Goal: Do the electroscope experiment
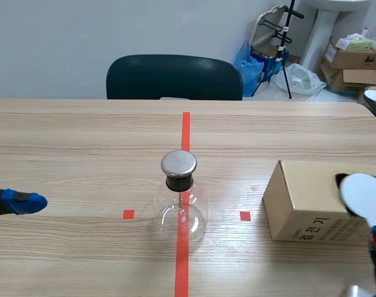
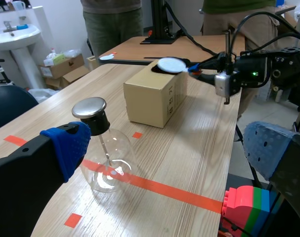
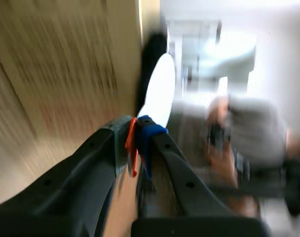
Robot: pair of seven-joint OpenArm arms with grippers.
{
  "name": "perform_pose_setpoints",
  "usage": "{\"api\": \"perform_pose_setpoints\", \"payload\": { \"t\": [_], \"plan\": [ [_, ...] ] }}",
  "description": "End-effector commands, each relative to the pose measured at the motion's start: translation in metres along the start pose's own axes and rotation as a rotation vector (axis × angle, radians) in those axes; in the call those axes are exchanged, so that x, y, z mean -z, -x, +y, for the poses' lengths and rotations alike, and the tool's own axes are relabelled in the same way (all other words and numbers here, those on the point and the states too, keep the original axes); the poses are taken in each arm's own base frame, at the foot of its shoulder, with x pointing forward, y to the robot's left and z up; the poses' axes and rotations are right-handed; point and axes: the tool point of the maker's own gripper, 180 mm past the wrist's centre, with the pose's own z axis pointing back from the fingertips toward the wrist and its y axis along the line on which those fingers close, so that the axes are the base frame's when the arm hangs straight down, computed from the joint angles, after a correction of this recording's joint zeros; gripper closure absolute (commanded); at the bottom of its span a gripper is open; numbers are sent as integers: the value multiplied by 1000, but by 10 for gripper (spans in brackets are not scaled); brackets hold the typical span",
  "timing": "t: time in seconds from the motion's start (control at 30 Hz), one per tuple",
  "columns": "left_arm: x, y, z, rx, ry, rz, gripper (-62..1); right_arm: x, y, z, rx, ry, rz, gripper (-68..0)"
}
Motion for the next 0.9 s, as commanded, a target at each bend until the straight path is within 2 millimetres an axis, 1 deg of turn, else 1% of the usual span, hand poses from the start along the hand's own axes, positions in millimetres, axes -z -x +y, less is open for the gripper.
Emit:
{"api": "perform_pose_setpoints", "payload": {
  "t": [0.0,0.03,0.1,0.13,0.17,0.2,0.27,0.3,0.33,0.43,0.47,0.5,0.57,0.6,0.63,0.67,0.77,0.8,0.83,0.87],
  "plan": [
    [1,-6,2,1,-12,-29,-623,0,9,-10,-58,36,4,-9],
    [1,-6,2,1,-12,-29,-623,-1,-2,-8,-70,28,-57,-9],
    [1,-6,2,1,-11,-29,-623,-4,-32,-6,-74,21,-224,-9],
    [1,-6,2,1,-11,-29,-623,-6,-40,-5,-71,22,-265,-9],
    [1,-6,2,1,-11,-29,-623,-5,-38,-6,-64,28,-250,-9],
    [1,-6,2,1,-11,-29,-623,-3,-27,-8,-53,35,-188,-9],
    [1,-6,2,1,-12,-29,-623,-1,1,-9,-50,36,-33,-9],
    [1,-6,2,1,-12,-29,-623,-2,5,-9,-52,34,-7,-9],
    [1,-6,2,1,-12,-29,-623,-2,1,-8,-59,29,-33,-9],
    [1,-6,2,1,-12,-29,-623,-5,-32,-6,-65,23,-218,-9],
    [1,-6,2,1,-12,-29,-623,-5,-34,-5,-64,23,-225,-9],
    [1,-6,2,1,-12,-29,-623,-4,-27,-7,-56,29,-186,-9],
    [1,-6,2,1,-12,-29,-623,-1,-2,-8,-53,34,-46,-9],
    [1,-6,2,1,-12,-29,-623,-1,7,-9,-52,35,5,-9],
    [1,-6,2,1,-12,-29,-623,-1,10,-9,-52,36,18,-9],
    [1,-6,2,1,-12,-29,-623,-1,6,-9,-56,34,-1,-9],
    [1,-6,2,1,-12,-29,-623,-2,-21,-7,-62,30,-151,-9],
    [1,-6,2,1,-12,-29,-623,-2,-24,-7,-61,30,-168,-9],
    [1,-6,2,1,-12,-29,-623,-2,-21,-8,-58,32,-155,-9],
    [1,-6,2,1,-12,-29,-623,-2,-14,-8,-54,35,-116,-9]
  ]
}}
